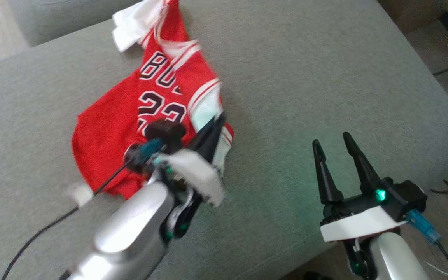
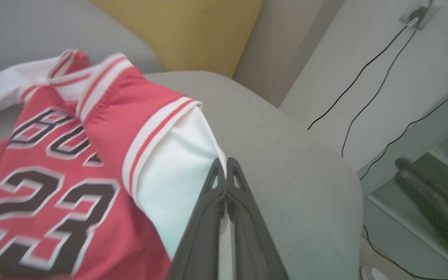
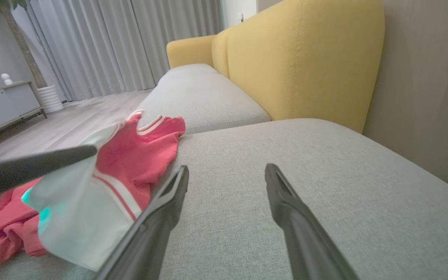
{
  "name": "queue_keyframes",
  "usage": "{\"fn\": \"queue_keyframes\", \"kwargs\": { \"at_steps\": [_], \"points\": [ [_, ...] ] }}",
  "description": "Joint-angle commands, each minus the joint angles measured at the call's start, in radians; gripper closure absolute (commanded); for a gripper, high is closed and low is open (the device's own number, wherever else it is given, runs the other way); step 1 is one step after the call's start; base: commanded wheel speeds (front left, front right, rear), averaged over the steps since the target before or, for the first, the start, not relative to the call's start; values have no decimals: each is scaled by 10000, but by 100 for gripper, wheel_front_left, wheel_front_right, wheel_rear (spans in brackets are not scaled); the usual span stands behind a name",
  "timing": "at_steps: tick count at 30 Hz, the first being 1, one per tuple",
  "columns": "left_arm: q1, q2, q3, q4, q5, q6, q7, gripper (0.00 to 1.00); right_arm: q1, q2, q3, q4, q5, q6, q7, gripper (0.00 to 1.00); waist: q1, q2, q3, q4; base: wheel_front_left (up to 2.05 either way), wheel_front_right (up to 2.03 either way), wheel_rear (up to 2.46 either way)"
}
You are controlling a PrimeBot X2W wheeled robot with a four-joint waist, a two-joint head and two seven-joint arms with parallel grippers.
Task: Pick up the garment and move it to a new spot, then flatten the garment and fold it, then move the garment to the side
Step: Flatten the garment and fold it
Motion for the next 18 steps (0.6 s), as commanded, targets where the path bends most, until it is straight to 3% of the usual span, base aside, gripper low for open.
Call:
{"fn": "queue_keyframes", "kwargs": {
  "at_steps": [1,9,14,18],
  "points": [
    [-814,-180,166,-456,106,-66,109,100,-282,-49,288,-296,131,77,-111,0,0,0,63,-281,0,0,0],
    [-2379,-1166,-247,130,11,-452,787,100,-414,-49,689,-385,670,77,-111,0,0,0,343,-1269,0,0,0],
    [-3031,-1515,-11,197,-1111,-480,1064,100,-395,-49,654,-387,792,77,-111,0,0,0,390,-1567,0,0,0],
    [-3260,-1562,-374,-12,-2072,-377,618,100,-340,-49,643,-356,785,77,-111,0,0,0,367,-1590,0,0,0]
  ]
}}
